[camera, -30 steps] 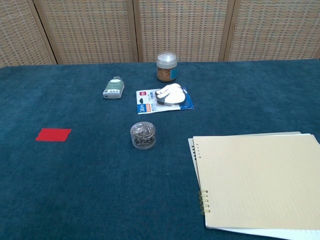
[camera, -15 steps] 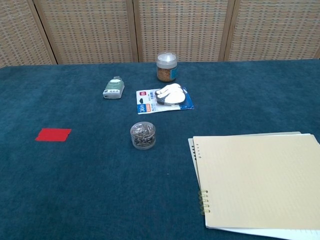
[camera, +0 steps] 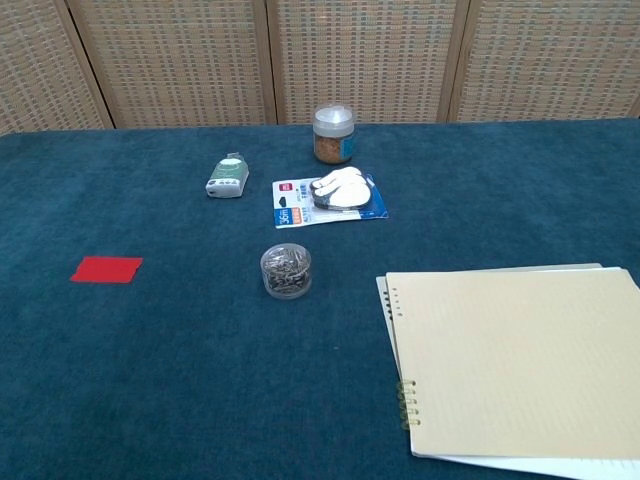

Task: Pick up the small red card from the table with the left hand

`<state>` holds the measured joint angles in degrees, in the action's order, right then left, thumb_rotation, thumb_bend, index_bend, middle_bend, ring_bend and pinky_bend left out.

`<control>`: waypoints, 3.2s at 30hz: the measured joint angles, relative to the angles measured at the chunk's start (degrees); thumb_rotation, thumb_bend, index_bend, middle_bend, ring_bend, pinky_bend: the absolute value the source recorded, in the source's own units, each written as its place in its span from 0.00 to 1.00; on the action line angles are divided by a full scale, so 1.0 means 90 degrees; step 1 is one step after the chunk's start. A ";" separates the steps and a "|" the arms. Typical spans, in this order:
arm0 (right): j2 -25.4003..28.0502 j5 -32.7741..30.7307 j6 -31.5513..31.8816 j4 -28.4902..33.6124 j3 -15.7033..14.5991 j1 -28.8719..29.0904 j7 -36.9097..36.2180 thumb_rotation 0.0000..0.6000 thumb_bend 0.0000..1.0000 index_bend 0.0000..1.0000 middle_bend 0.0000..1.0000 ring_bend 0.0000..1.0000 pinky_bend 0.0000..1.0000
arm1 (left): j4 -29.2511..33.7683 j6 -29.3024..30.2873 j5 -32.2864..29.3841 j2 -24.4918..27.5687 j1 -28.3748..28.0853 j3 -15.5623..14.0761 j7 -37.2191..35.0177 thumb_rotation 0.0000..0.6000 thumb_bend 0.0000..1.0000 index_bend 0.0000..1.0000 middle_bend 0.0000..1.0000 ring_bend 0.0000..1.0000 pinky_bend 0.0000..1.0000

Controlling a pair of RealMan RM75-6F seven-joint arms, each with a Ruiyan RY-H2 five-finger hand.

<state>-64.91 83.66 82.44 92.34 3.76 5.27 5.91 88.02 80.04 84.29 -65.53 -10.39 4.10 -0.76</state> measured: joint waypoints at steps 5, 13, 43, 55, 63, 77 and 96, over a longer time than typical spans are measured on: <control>-0.0013 -0.0027 -0.0016 0.0002 0.0006 0.0005 0.0014 1.00 0.05 0.00 0.00 0.00 0.00 | -0.0046 -0.0227 0.0053 0.0021 -0.0174 0.0011 0.0094 1.00 0.20 0.00 0.00 0.00 0.00; 0.0007 -0.0068 -0.0005 -0.0009 0.0032 -0.0004 -0.0061 1.00 0.05 0.00 0.00 0.00 0.00 | -0.0147 -0.0851 0.0122 0.0001 -0.0670 0.0067 0.0593 1.00 0.29 0.00 0.00 0.00 0.00; 0.0005 -0.0274 -0.0130 -0.0126 0.0110 0.0033 -0.0170 1.00 0.05 0.00 0.00 0.00 0.00 | -0.2898 -0.1825 0.0994 -0.1499 -0.1789 -0.0393 -0.0205 1.00 0.25 0.00 0.00 0.00 0.00; -0.0056 -0.0364 -0.0224 -0.0129 0.0133 0.0088 -0.0032 1.00 0.05 0.00 0.00 0.00 0.00 | -0.4085 -0.1763 0.1226 -0.2185 -0.1963 -0.0636 -0.0732 1.00 0.29 0.00 0.00 0.00 0.00; -0.0004 -0.0306 -0.0149 -0.0135 0.0134 0.0051 -0.0219 1.00 0.05 0.00 0.00 0.00 0.00 | -0.4330 -0.1753 0.1177 -0.2503 -0.2009 -0.0650 -0.0610 1.00 0.30 0.00 0.00 0.00 0.00; 0.0049 -0.0271 -0.0156 -0.0168 0.0132 0.0049 -0.0407 1.00 0.05 0.00 0.00 0.00 0.00 | -0.4461 -0.2027 0.0930 -0.2728 -0.2186 -0.0539 -0.0228 1.00 0.30 0.00 0.00 0.00 0.00; 0.0083 -0.0259 -0.0160 -0.0207 0.0141 0.0050 -0.0575 1.00 0.05 0.00 0.00 0.00 0.00 | -0.4566 -0.2445 0.0604 -0.2978 -0.2388 -0.0448 0.0262 1.00 0.30 0.00 0.00 0.00 0.00</control>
<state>-64.17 81.33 81.00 90.47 5.03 5.72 0.74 46.93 58.03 89.73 -92.33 -31.88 0.07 1.59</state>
